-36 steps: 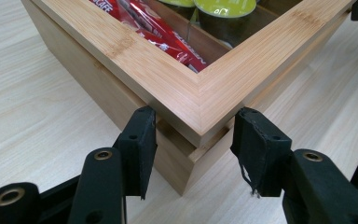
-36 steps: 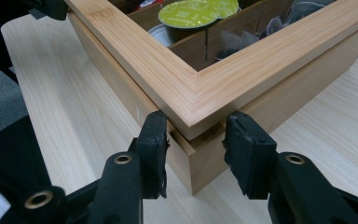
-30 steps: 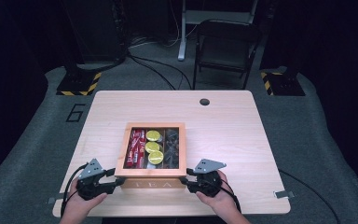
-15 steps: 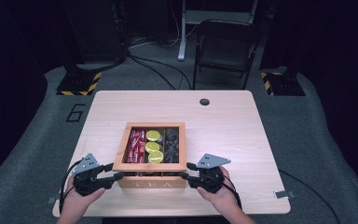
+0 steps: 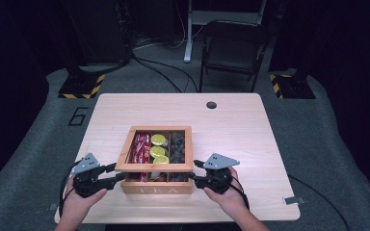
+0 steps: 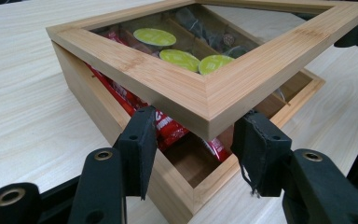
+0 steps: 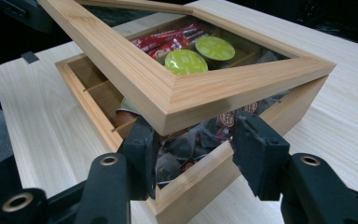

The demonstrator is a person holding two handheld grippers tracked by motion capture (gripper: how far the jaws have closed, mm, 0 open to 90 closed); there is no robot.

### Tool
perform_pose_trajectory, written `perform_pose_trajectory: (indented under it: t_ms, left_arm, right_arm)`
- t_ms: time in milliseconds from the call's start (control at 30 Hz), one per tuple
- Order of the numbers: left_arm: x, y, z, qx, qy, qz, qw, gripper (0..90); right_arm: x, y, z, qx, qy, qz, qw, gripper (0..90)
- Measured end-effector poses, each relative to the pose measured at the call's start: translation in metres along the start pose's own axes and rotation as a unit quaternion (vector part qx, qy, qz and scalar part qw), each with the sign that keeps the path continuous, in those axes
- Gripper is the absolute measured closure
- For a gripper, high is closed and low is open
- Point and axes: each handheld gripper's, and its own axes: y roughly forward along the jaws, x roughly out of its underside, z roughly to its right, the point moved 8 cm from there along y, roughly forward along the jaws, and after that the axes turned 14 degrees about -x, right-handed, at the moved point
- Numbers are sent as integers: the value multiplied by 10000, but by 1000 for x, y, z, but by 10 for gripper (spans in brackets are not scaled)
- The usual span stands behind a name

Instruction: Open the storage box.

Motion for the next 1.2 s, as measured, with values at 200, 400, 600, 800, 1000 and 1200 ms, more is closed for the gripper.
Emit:
perform_pose_trajectory:
  t_ms: [200,400,600,800,1000,1200]
  left_arm:
    - [-9,-3,-4,-90,56,108,9999,495]
    - [-22,-5,-7,-126,7,272,9995,496]
    - [-32,-7,-9,-120,-54,357,9993,497]
    - [-43,-7,-13,-65,-159,381,9991,497]
    - [-52,-7,-15,-86,-187,488,9986,497]
    - [-58,-6,-18,-135,-150,568,9982,510]
  right_arm:
    - [-7,0,6,70,-132,100,9998,513]
    - [-20,0,19,156,-171,294,9993,529]
    - [-32,-1,22,241,-379,363,9983,541]
    - [-42,-2,25,222,-548,423,9974,548]
    - [-50,-3,29,191,-474,475,9976,551]
    - [-56,-4,32,169,-460,499,9976,549]
